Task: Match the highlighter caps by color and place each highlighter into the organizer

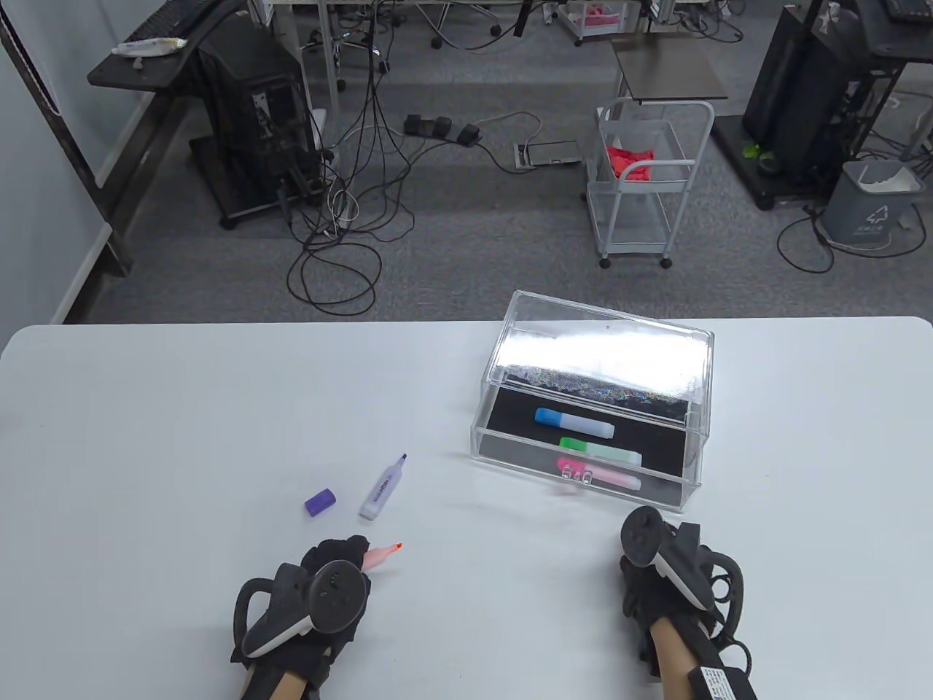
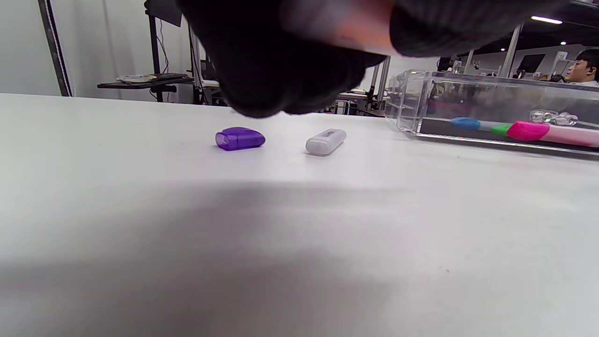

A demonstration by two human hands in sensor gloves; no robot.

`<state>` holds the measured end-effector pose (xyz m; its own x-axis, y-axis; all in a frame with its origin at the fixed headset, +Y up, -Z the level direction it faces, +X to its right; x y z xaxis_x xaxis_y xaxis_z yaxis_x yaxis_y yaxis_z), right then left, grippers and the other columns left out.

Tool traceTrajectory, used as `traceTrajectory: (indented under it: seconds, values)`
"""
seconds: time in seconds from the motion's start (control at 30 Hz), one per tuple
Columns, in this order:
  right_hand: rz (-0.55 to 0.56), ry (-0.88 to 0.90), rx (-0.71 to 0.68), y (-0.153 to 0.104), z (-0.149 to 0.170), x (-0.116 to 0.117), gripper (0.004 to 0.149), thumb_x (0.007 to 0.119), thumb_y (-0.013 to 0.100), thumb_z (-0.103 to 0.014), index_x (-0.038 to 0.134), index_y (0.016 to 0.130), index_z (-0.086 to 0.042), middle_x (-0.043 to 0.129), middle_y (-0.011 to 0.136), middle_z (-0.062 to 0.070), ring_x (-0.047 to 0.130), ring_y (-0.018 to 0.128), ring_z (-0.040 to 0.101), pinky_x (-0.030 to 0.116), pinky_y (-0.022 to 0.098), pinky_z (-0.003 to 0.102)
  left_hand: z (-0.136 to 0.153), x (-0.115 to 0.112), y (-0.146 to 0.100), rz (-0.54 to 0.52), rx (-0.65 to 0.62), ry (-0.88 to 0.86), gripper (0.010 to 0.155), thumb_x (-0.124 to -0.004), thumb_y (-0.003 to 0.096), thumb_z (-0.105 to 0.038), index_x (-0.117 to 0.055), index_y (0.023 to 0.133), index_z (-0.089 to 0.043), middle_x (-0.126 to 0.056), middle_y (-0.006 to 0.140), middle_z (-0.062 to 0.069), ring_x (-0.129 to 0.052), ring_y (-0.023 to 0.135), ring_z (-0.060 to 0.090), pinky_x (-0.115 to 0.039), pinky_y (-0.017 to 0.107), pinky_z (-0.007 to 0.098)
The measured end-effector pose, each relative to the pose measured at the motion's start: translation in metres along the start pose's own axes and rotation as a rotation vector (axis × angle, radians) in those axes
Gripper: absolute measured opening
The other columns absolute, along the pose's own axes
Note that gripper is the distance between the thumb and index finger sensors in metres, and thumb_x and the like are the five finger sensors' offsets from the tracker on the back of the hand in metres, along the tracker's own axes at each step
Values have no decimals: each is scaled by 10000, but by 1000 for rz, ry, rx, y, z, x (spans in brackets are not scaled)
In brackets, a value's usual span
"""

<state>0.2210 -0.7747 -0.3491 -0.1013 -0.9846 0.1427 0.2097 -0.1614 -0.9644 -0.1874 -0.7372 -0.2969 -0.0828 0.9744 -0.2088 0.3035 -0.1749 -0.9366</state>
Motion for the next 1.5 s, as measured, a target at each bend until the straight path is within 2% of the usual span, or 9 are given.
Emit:
traceTrajectory:
  seconds: [0.17, 0.27, 0.43, 0.53, 0.6, 0.8, 1.0, 1.5]
  values:
    - [25, 39, -74, -4, -15, -7, 555, 736, 439, -341, 585, 956, -208, 756, 943, 121, 811, 852, 341, 604, 653, 648, -2, 0, 0, -7, -10, -4, 631, -588, 622, -437, -397, 1153, -155, -588, 1082, 120, -887, 786, 217, -861, 603, 347]
    - [19, 132, -150, -9, -27, -12, 548, 714, 441, -354, 592, 963, -237, 756, 930, 121, 820, 831, 332, 626, 639, 639, -4, -1, 0, -11, -37, -24, 628, -585, 623, -436, -401, 1155, -158, -590, 1084, 100, -886, 786, 220, -858, 605, 350]
    - [-91, 334, -275, -17, -51, -8, 529, 696, 447, -375, 629, 964, -284, 744, 909, 132, 818, 825, 366, 633, 621, 657, -10, 0, 0, -28, -82, -45, 623, -588, 622, -437, -415, 1157, -169, -601, 1083, 98, -890, 783, 216, -859, 605, 349]
    - [-99, 358, -343, -23, -65, -8, 520, 699, 444, -389, 648, 955, -310, 744, 886, 117, 823, 814, 356, 641, 614, 650, -14, -1, 0, -27, -105, -48, 618, -587, 623, -433, -422, 1159, -176, -604, 1084, 97, -890, 785, 215, -859, 607, 351]
    - [-122, 371, -418, -28, -76, -6, 520, 713, 444, -394, 653, 953, -312, 746, 880, 109, 823, 808, 342, 641, 614, 642, -18, -2, 0, -25, -125, -51, 613, -587, 623, -430, -428, 1161, -183, -605, 1088, 97, -889, 790, 219, -859, 611, 353]
    - [-121, 460, -507, -41, -99, -4, 505, 771, 432, -394, 715, 928, -321, 802, 860, 94, 864, 772, 317, 665, 599, 615, -31, 1, -2, -58, -201, -67, 594, -596, 618, -420, -475, 1160, -207, -633, 1090, 83, -896, 795, 223, -862, 617, 360]
    - [-132, 667, -618, -56, -121, -10, 512, 730, 438, -387, 723, 936, -267, 818, 828, 111, 873, 728, 323, 677, 567, 608, -46, 7, -7, -100, -275, -92, 587, -595, 615, -415, -492, 1156, -210, -648, 1084, 81, -901, 792, 219, -868, 615, 360]
    - [-180, 686, -760, -75, -145, -10, 559, 677, 452, -391, 621, 974, -201, 762, 837, 111, 820, 729, 323, 653, 559, 595, -68, 5, -9, -96, -363, -94, 582, -585, 615, -420, -492, 1148, -206, -647, 1078, 76, -898, 791, 214, -863, 619, 359]
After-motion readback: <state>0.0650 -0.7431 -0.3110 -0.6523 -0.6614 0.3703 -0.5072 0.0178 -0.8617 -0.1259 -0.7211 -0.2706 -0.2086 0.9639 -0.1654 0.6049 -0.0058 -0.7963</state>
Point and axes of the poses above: the tracker on the back of each hand, its own z axis roughly to the little-finger side, its own y axis roughly from the wrist to the fingertips, x = y × z, the point moved 4 cm from there along y, roughly from the wrist to the fingertips
